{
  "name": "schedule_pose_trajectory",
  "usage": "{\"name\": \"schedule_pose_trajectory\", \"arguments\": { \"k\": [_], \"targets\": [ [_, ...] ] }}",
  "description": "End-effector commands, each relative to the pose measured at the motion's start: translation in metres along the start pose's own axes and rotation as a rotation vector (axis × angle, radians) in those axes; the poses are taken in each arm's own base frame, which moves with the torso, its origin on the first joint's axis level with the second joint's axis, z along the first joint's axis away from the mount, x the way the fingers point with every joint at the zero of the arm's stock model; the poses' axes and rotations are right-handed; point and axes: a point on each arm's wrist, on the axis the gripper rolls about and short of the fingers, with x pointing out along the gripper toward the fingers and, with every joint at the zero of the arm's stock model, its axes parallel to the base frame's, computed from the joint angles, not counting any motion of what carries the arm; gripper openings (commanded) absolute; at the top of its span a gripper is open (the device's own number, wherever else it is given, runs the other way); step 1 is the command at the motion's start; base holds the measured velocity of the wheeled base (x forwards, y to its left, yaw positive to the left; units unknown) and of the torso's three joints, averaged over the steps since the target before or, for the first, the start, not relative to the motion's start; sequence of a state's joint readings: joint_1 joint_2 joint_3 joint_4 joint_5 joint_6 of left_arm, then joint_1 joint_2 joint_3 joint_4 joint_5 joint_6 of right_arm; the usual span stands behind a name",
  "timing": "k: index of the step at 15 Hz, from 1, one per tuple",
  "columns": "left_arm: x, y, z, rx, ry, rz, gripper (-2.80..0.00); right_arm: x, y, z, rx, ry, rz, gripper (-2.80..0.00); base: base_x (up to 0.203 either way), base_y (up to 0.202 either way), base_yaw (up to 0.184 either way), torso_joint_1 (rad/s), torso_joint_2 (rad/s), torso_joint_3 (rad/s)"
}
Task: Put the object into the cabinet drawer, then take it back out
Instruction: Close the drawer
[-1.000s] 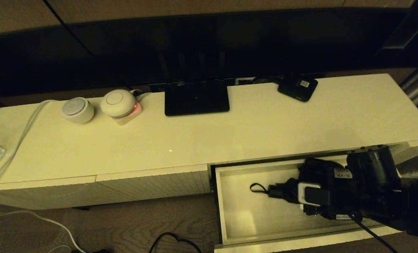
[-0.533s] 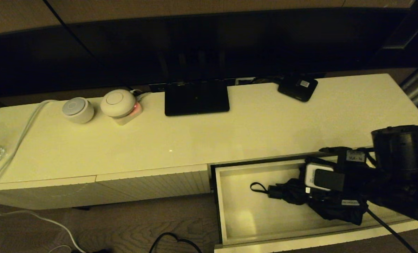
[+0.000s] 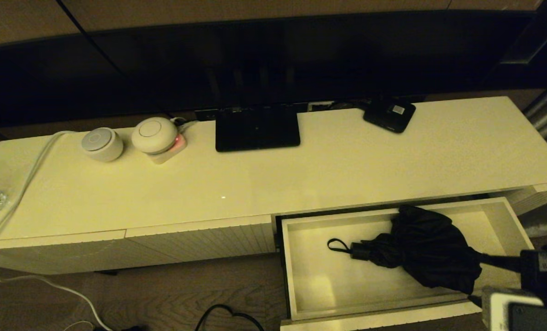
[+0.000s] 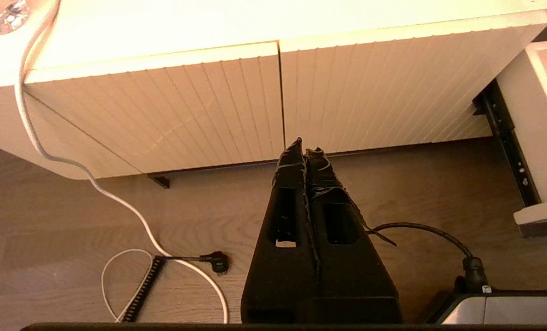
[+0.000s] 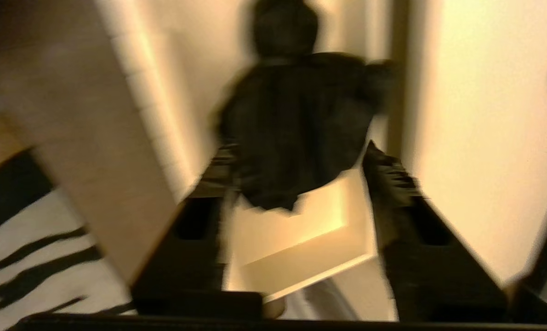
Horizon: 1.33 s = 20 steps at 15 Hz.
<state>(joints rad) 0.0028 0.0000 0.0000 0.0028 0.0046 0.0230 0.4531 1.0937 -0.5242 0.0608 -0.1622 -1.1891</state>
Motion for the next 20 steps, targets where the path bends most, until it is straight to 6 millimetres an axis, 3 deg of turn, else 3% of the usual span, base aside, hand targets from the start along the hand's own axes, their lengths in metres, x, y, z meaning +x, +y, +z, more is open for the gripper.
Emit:
{"name": "schedule_pose_trajectory", "arguments": {
  "k": [1,4,8,16,20],
  "targets": [
    [0.0,0.0,-0.001,0.0,0.003,0.0,-2.8,-0.019,0.027,-0.01,-0.03,-0.037,0.061,-2.8,0.0,0.0,0.0,0.0,0.0,0.0],
    [0.0,0.0,-0.001,0.0,0.003,0.0,-2.8,-0.021,0.055,-0.02,-0.046,-0.057,0.263,-2.8,0.0,0.0,0.0,0.0,0.0,0.0],
    [0.0,0.0,-0.001,0.0,0.003,0.0,-2.8,-0.001,0.068,-0.023,-0.026,0.013,0.409,-2.8,0.0,0.0,0.0,0.0,0.0,0.0],
    [0.0,0.0,-0.001,0.0,0.003,0.0,-2.8,0.049,0.069,-0.027,0.081,0.133,0.572,-2.8,0.0,0.0,0.0,0.0,0.0,0.0],
    [0.0,0.0,-0.001,0.0,0.003,0.0,-2.8,0.082,0.063,-0.022,0.124,0.137,0.523,-2.8,0.0,0.0,0.0,0.0,0.0,0.0]
  ]
}}
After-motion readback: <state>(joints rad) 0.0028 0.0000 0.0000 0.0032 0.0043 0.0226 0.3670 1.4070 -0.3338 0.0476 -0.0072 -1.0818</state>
